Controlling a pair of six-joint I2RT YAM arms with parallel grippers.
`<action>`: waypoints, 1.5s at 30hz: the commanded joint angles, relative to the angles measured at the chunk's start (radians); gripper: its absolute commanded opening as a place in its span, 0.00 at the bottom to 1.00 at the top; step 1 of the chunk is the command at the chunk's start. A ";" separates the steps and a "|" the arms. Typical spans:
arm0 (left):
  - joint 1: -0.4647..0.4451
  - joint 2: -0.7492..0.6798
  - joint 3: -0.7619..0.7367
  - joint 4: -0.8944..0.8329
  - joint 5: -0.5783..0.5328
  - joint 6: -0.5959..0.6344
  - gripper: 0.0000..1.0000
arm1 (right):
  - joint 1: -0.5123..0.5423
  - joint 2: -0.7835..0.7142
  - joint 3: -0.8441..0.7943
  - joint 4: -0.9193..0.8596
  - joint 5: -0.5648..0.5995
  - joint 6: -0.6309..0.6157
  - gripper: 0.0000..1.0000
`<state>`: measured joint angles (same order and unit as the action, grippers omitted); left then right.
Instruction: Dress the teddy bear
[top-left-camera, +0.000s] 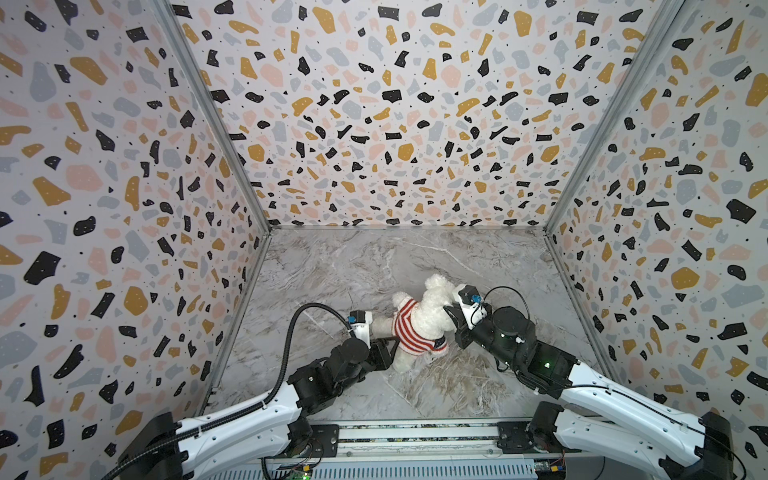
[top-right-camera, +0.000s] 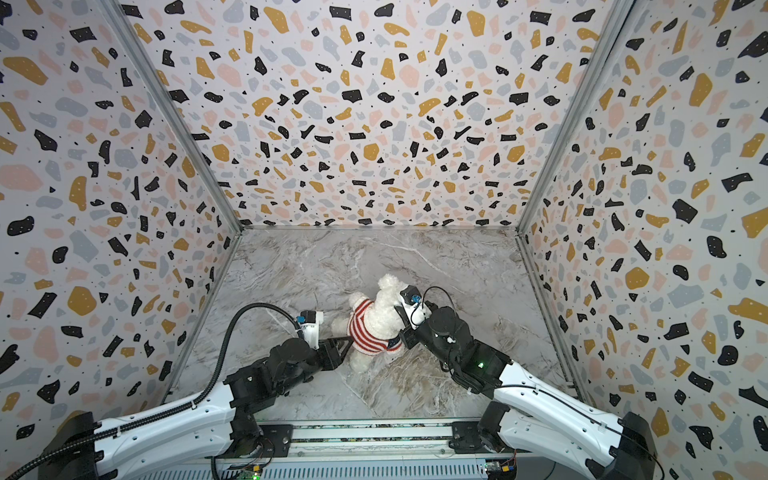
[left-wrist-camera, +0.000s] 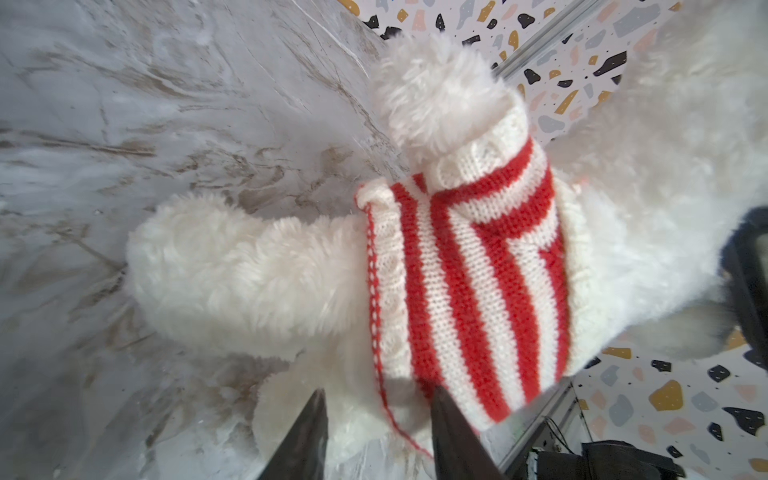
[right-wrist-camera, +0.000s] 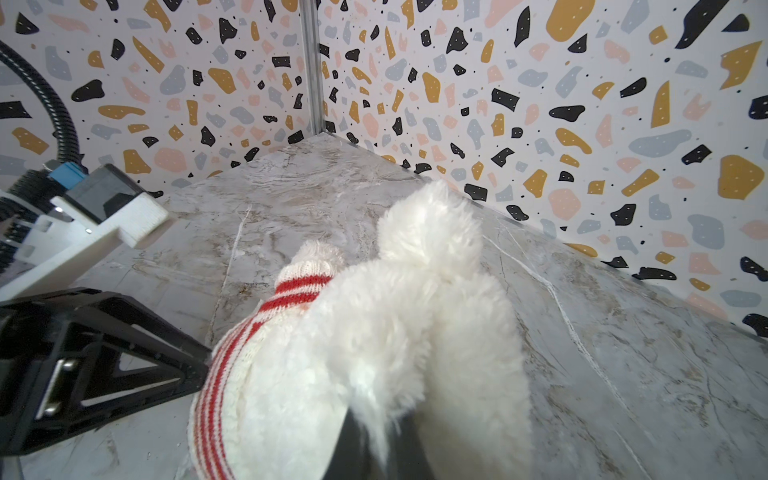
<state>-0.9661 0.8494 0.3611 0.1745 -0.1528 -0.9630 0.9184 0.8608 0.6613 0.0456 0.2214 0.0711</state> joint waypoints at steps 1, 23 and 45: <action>-0.019 0.014 0.011 0.141 0.043 -0.005 0.53 | -0.002 -0.023 0.038 0.001 0.066 0.036 0.00; -0.118 0.299 0.019 0.354 0.023 -0.081 0.30 | -0.033 -0.022 0.031 -0.020 0.070 0.078 0.00; -0.118 0.294 0.011 0.356 -0.031 -0.099 0.00 | -0.041 -0.032 0.020 -0.027 0.067 0.084 0.00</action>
<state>-1.0824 1.1522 0.3599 0.5026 -0.1619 -1.0622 0.8818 0.8551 0.6613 0.0090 0.2810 0.1402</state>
